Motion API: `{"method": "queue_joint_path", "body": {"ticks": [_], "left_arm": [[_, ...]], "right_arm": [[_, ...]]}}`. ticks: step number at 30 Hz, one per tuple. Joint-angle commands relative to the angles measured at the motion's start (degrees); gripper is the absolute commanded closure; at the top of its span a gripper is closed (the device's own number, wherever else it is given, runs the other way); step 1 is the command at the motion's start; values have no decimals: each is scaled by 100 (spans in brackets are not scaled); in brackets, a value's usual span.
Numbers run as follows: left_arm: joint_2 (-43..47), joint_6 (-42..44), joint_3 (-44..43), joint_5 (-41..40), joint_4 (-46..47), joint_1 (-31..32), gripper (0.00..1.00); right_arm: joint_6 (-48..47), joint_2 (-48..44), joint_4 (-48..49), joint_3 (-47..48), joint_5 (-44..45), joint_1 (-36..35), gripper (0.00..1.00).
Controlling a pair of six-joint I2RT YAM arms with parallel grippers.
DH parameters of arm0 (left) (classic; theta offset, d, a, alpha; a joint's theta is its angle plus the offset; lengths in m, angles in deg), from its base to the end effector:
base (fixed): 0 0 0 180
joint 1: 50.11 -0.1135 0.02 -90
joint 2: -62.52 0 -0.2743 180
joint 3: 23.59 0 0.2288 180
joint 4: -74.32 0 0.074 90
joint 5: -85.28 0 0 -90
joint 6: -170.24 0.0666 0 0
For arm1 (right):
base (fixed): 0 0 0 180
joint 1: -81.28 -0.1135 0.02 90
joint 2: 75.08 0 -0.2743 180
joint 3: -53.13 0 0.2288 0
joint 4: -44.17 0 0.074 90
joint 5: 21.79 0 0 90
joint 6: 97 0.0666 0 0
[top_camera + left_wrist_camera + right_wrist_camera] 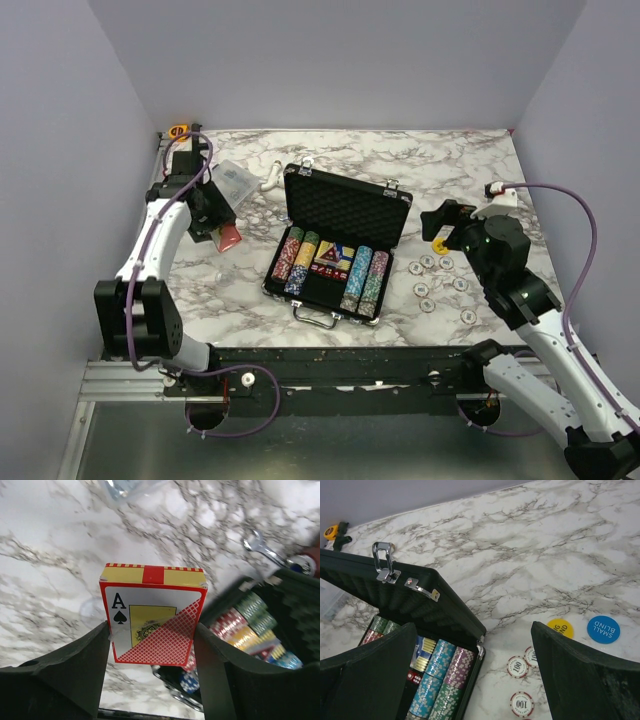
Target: Pack up texas hold em set
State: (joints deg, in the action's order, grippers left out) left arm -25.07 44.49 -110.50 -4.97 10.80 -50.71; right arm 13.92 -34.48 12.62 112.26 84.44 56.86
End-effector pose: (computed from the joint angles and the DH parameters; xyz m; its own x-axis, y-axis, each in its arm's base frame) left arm 0.2984 0.0034 0.2583 -0.7234 -0.5919 -0.3555 -0.5360 0.8060 -0.2511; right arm 0.1562 0.0505 0.3336 -0.2448 0.2654 -0.9325 -0.0659 0.9550 0.2891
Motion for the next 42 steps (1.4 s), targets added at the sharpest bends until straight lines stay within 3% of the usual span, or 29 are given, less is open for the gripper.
{"method": "queue_joint_path", "body": {"ticks": [1, 9, 19, 30, 42], "left_arm": [[845, -906, 527, 1222, -196, 311, 56], [1636, -2610, 1231, 1974, 95, 1772, 55], [1095, -3762, 928, 2389, 646, 3237, 55], [1122, -5191, 1801, 2111, 1263, 3398, 55], [1015, -6234, 1919, 2076, 1178, 3413, 55]], "right_arm": [[43, 44, 128, -42, 97, -16, 0], [107, -4, 150, -94, 36, -18, 0], [101, 10, 122, -72, -83, -13, 0], [122, 14, 87, -68, -214, -16, 0], [162, -210, 78, -112, -379, -18, 0]]}}
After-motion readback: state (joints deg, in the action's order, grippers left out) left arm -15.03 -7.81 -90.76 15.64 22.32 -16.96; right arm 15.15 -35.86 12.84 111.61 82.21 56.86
